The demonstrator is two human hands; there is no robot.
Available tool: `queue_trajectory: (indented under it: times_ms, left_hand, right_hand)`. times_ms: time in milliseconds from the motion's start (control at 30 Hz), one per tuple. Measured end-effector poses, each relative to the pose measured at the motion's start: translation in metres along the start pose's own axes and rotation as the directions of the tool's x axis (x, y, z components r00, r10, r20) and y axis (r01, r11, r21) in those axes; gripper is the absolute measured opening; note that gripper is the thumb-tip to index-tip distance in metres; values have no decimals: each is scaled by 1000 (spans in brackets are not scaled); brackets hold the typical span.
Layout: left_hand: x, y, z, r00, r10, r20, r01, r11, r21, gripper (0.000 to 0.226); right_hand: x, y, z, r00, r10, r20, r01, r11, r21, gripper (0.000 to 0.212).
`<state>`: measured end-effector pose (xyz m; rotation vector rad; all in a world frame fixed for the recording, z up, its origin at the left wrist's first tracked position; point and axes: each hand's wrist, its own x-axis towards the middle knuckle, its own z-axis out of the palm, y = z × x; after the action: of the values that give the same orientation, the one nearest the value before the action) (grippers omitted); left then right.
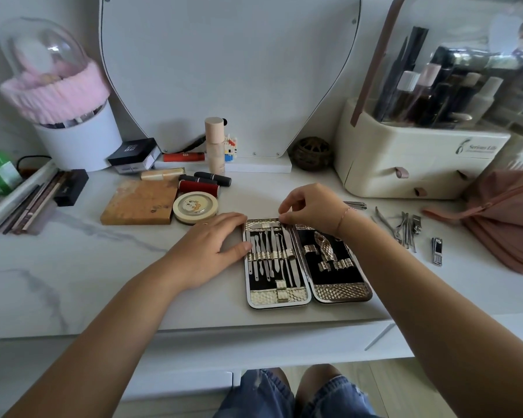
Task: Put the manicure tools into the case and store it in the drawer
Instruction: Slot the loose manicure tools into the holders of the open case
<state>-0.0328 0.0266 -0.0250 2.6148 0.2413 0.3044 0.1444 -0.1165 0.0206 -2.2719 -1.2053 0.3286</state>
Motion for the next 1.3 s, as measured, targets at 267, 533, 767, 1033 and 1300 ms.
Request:
queue_trajectory:
  times_ms: [267, 533, 767, 1033, 1300]
  left_hand:
    - [0, 3, -1, 1000, -4, 0, 4, 1000, 4, 66]
    - [0, 3, -1, 1000, -3, 0, 3, 1000, 0, 70]
    - [0, 3, -1, 1000, -7, 5, 7, 1000, 5, 71]
    - [-1, 4, -2, 999, -24, 26, 24, 1000, 4, 61]
    - [-1, 0, 0, 1000, -16, 16, 16, 1000, -8, 76]
  right_hand:
    - [4, -5, 2, 1000, 2, -13, -3, 999, -35, 7]
    - [4, -12, 4, 999, -1, -33, -6, 982, -191, 15]
    - [20, -7, 0, 967, 239, 88, -238, 971, -19, 29]
    - [31, -22, -19, 899, 331, 285, -254, 927, -276, 49]
    - [21, -21, -8, 975, 178, 131, -150, 969, -198, 26]
